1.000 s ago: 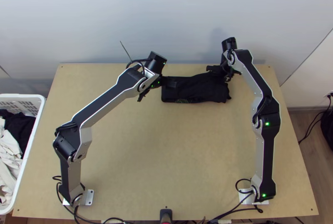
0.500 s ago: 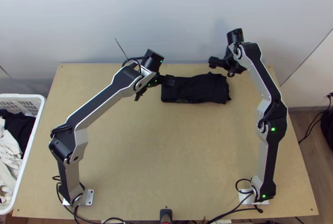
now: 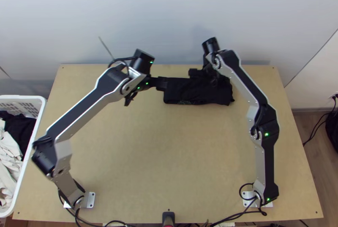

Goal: Fold the t-shirt

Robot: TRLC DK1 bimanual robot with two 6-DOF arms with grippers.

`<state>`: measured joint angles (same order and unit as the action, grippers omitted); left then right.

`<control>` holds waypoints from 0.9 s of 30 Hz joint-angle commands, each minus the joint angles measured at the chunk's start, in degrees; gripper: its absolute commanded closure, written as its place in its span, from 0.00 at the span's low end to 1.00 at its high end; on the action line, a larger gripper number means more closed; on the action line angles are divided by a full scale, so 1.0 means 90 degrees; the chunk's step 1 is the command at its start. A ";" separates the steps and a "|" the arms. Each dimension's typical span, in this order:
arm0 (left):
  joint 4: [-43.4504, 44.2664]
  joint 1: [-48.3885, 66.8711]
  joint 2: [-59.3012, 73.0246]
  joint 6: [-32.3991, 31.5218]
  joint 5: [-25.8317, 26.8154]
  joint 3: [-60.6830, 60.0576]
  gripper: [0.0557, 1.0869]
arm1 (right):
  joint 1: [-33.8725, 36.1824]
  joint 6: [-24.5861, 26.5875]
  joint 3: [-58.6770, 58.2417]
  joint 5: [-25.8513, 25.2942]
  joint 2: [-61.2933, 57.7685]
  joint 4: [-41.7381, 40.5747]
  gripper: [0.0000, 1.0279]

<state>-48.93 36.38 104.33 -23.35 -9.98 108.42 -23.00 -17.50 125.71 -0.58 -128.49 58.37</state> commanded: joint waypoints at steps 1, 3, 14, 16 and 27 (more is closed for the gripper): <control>-0.0032 -0.0302 -0.0792 -0.0071 -0.0005 -0.0865 0.04 | -0.0305 0.0030 -0.0579 -0.0082 -0.0226 -0.0343 0.03; -0.0013 -0.0439 -0.0977 -0.0071 -0.0014 -0.1119 0.04 | -0.0325 0.0010 -0.0872 -0.0102 -0.0196 -0.0480 0.03; 0.0065 -0.0927 -0.1544 -0.0042 -0.0014 -0.1881 0.04 | -0.0208 0.0001 -0.1937 -0.0639 -0.0069 -0.1163 0.03; 0.0114 -0.1015 -0.1622 -0.0032 -0.0014 -0.1988 0.04 | -0.0120 0.0001 -0.1995 -0.0678 -0.0099 -0.1153 0.03; 0.0173 -0.1337 -0.1798 -0.0013 -0.0014 -0.2223 0.04 | 0.0105 0.0001 -0.2513 -0.0922 -0.0050 -0.1339 0.03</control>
<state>-47.72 26.09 89.32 -23.57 -10.13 89.80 -23.70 -17.37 105.73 -7.66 -129.05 46.94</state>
